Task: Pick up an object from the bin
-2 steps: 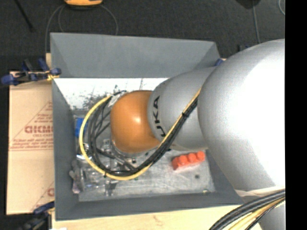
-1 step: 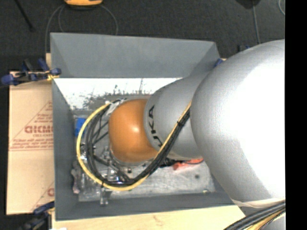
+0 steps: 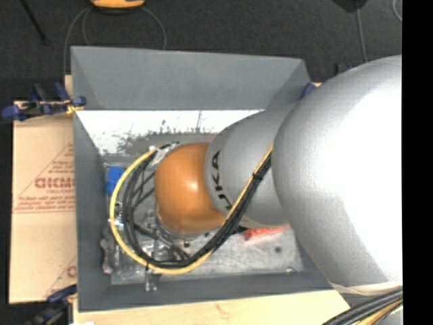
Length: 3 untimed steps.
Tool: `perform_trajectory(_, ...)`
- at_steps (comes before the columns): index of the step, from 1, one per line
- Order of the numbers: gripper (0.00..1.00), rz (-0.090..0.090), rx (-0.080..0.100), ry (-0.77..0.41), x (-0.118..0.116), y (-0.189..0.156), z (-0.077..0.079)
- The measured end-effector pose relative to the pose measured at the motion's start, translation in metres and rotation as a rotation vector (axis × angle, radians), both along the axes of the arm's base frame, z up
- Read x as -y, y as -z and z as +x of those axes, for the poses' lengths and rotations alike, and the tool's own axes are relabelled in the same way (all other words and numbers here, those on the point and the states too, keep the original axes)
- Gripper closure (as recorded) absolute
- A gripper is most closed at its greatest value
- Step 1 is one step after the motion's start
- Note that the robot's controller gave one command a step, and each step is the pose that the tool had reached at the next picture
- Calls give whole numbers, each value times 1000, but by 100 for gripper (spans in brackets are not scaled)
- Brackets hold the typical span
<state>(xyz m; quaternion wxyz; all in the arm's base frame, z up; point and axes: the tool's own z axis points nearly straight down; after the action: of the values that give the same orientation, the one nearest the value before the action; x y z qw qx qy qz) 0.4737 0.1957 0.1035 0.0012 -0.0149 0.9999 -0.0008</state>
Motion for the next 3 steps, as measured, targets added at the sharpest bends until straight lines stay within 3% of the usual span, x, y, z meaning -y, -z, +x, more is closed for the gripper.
perform_trajectory(1, 0, 6, 25, -130, -8, 28, 9)
perform_trajectory(2, 0, 3, 9, -124, -7, 26, 13)
perform_trajectory(3, 100, 5, 10, -121, -8, 25, 13)
